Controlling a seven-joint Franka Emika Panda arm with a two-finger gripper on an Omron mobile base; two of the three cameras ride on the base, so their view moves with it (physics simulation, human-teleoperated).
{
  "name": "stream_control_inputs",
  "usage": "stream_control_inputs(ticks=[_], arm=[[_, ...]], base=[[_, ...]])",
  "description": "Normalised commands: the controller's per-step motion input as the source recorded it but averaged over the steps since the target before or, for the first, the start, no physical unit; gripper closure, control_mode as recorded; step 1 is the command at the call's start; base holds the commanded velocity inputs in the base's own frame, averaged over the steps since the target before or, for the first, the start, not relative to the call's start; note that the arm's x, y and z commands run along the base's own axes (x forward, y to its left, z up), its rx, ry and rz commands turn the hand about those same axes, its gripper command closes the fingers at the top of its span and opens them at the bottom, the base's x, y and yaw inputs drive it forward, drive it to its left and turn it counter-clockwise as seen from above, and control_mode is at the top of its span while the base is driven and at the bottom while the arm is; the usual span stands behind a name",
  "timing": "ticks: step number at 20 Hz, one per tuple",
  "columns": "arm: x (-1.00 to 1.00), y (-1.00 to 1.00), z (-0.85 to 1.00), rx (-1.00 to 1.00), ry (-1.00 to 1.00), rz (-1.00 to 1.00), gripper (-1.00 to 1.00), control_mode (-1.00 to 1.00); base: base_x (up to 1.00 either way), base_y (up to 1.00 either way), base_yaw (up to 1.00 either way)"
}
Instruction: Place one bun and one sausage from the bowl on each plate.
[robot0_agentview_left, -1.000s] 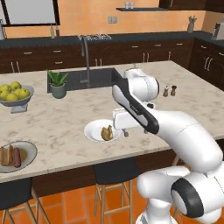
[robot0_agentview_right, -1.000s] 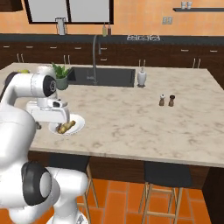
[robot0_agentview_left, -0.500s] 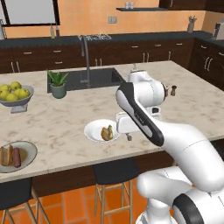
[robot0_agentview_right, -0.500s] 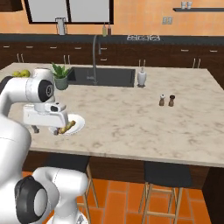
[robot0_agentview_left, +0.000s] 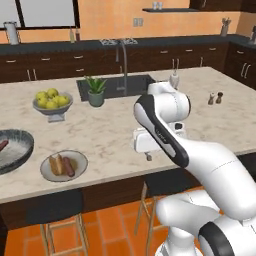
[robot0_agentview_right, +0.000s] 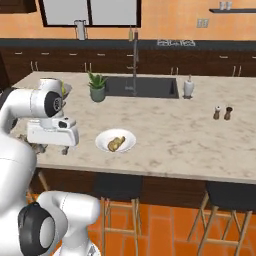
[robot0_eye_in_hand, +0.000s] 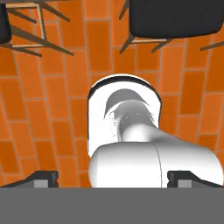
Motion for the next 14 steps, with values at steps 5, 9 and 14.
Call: stream_control_inputs(ticks=[5,9,14], arm=[[0.0,0.0,0.0,0.0,0.0,0.0,-1.0,1.0],[0.0,0.0,0.0,0.0,0.0,0.0,-1.0,1.0],[0.0,0.0,0.0,0.0,0.0,0.0,-1.0,1.0]], base=[[0.0,1.0,-0.01],[0.01,1.0,0.0],[0.15,1.0,-0.01]])
